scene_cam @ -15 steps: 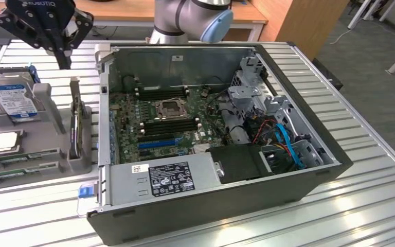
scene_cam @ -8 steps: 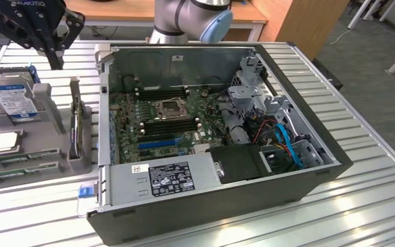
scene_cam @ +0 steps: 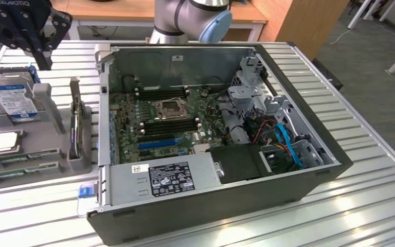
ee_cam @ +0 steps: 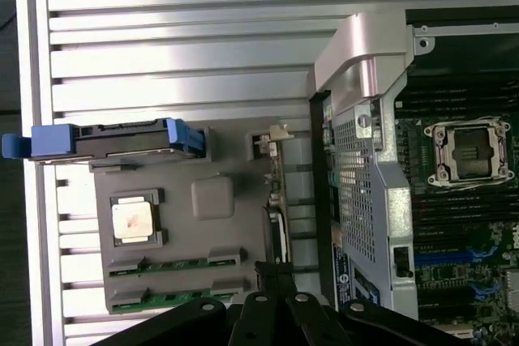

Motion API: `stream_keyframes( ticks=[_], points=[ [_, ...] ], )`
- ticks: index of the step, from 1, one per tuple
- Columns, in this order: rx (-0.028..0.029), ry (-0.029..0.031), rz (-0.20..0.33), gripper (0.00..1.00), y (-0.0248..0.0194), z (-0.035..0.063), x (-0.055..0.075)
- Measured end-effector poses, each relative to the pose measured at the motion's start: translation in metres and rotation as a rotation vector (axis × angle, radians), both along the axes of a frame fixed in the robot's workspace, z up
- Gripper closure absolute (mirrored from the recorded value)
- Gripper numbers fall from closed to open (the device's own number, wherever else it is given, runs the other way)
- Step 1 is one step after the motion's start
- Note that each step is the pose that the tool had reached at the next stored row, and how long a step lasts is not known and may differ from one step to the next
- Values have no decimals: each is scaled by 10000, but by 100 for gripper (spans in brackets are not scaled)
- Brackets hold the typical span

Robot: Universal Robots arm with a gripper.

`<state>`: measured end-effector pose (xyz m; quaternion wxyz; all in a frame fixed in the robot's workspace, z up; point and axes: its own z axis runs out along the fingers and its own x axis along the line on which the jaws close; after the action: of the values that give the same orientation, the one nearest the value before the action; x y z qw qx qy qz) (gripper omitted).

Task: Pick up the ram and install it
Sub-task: 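Reach for the ram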

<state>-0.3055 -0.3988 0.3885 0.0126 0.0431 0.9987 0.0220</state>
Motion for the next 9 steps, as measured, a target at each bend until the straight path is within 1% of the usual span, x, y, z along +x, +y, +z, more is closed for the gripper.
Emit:
stream_keyframes(
  ticks=[9],
  points=[
    [0, 1, -48, 90, 0, -7, -196]
  ],
)
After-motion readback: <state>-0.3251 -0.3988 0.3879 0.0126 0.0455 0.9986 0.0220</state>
